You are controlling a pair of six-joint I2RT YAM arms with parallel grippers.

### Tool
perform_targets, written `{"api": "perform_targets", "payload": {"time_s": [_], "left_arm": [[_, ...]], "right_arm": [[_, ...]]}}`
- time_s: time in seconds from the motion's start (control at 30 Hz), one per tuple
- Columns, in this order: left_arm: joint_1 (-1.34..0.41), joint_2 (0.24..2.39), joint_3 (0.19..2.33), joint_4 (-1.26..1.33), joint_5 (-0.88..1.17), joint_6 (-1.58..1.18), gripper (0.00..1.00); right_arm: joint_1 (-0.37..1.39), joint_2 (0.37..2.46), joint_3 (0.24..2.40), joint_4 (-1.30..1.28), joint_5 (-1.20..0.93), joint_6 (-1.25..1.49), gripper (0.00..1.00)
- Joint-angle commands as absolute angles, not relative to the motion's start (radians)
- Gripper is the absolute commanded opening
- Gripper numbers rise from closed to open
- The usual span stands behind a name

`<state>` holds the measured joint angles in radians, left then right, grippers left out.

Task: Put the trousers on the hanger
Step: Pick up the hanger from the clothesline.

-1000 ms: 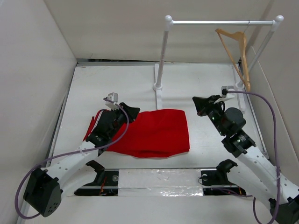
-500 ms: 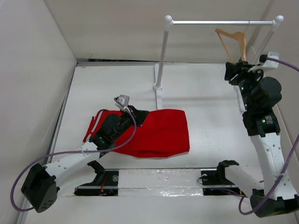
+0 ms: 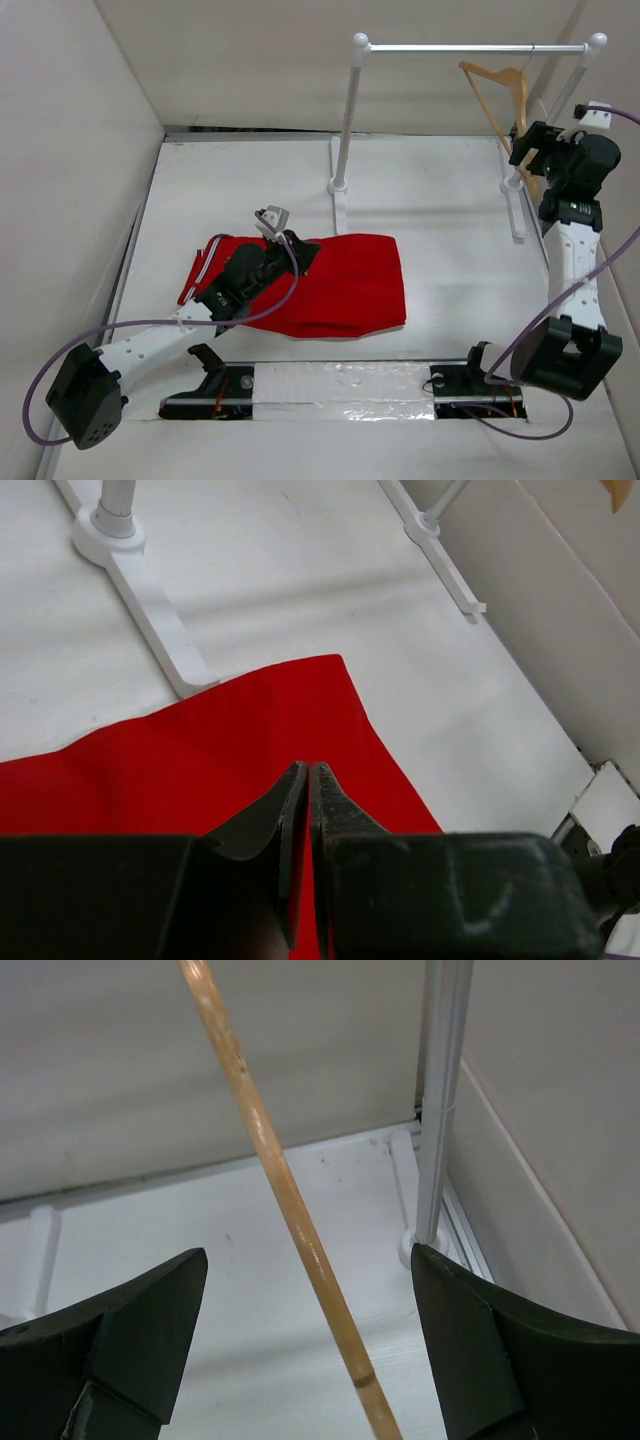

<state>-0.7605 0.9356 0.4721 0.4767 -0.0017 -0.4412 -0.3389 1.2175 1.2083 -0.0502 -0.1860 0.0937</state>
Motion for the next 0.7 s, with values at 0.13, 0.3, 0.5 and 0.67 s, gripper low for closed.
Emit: {"api": "perform_targets", "payload": {"time_s": [0.13, 0.3, 0.5, 0.67], "left_arm": [[-0.765, 0.877, 0.515, 0.495, -0.041, -0.417, 0.05], [-0.765, 0.894, 0.522, 0.494, -0.037, -0.419, 0.06], [-0.765, 0.899, 0.522, 0.494, -0.043, -0.419, 0.06], [-0.765, 0.922, 0.523, 0.499, -0.048, -0.419, 0.06]], "right_arm": [[-0.357, 1.338, 1.316, -0.112, -0.296, -0.071, 0.85], [-0.368, 1.419, 1.365, -0.156, -0.284, -0.106, 0.78], [-0.368, 1.396, 1.316, -0.046, -0.321, -0.052, 0.29], [-0.350, 1.397, 1.359, -0.048, -0.403, -0.029, 0.00]]}}
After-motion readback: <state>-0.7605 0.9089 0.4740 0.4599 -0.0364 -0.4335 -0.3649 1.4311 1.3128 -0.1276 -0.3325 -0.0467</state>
